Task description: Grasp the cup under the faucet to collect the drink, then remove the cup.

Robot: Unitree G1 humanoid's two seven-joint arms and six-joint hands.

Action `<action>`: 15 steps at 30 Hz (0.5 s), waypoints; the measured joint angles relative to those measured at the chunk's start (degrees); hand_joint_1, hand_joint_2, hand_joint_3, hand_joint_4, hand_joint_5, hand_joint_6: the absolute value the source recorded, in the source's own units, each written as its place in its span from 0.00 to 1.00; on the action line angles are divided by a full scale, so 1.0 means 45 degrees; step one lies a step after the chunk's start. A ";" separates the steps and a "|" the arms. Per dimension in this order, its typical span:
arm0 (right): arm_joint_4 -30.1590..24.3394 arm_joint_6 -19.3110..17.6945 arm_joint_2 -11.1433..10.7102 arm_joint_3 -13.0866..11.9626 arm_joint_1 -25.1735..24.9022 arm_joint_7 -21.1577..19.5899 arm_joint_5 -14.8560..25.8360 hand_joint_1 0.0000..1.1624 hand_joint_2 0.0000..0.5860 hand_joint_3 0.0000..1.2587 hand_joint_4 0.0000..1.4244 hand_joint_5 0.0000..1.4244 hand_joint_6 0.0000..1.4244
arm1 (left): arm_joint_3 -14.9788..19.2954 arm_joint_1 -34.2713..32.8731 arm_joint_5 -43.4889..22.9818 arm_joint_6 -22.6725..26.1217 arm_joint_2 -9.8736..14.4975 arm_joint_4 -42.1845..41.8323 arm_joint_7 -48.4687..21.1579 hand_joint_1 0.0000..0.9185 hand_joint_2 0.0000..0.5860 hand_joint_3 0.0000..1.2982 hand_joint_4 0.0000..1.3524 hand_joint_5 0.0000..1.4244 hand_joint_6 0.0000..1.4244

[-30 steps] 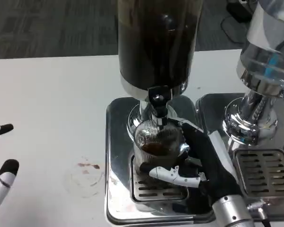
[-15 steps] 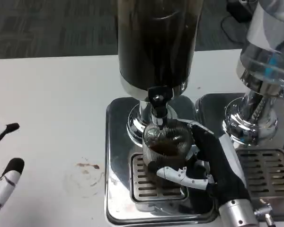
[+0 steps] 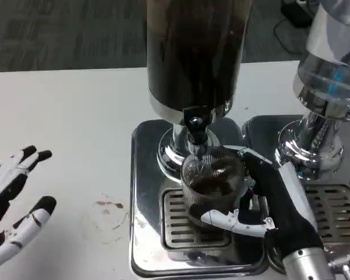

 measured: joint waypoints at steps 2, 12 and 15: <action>-0.0149 0.0025 -0.0061 -0.0056 0.0146 0.0028 0.0002 0.84 0.22 0.36 0.40 0.60 0.79 | -0.0306 -0.0293 0.0156 -0.0075 0.0414 0.0247 -0.0229 0.00 0.46 0.00 0.00 0.00 0.00; -0.2220 0.0281 -0.0398 -0.0272 0.1640 0.0461 0.0133 0.84 0.22 0.36 0.41 0.61 0.81 | -0.1275 -0.0616 0.0383 -0.0410 0.1844 0.0461 -0.1459 0.00 0.46 0.00 0.00 0.00 0.00; -0.2695 0.0556 -0.0495 -0.0438 0.1794 0.0811 0.0156 0.84 0.22 0.36 0.41 0.61 0.81 | -0.1315 -0.0631 0.0264 -0.0641 0.2200 0.0462 -0.1840 0.00 0.46 0.00 0.00 0.00 0.00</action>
